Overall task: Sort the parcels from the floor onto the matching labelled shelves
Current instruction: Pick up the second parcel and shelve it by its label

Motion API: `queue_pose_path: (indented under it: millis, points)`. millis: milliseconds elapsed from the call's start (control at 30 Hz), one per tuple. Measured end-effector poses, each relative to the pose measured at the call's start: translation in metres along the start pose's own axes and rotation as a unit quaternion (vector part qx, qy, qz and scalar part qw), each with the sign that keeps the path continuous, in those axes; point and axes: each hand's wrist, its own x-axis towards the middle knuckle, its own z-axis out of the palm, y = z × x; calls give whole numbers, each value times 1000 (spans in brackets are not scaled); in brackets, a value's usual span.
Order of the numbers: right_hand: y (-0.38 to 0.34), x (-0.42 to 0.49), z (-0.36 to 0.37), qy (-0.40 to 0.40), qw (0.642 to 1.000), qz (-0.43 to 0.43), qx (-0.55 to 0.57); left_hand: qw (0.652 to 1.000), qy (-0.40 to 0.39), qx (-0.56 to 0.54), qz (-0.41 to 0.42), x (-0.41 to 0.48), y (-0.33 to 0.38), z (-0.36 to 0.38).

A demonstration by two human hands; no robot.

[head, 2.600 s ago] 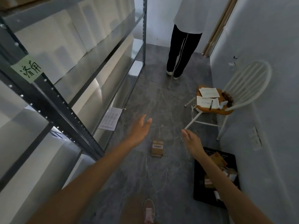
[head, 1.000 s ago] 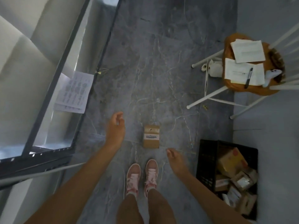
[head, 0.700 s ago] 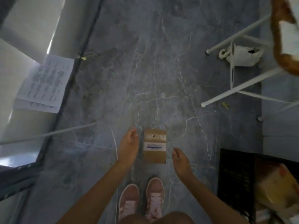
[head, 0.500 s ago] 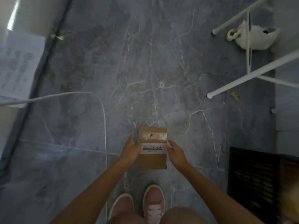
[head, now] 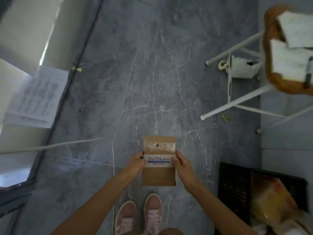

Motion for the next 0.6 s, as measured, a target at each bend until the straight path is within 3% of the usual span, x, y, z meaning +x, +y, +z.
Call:
queue_pose_path:
  millis: [133,367,600]
  points:
    - [-83,-74,-22,32,997,-18,64,997,39,-44,52,-90,69,-24]
    - [-208,-197,-51,85,985,-49,143,982,83,1,170,-249,163,-51]
    - [-345,-303,-78,128,960,-162,191,950,124,-25,285,-407,264,-69]
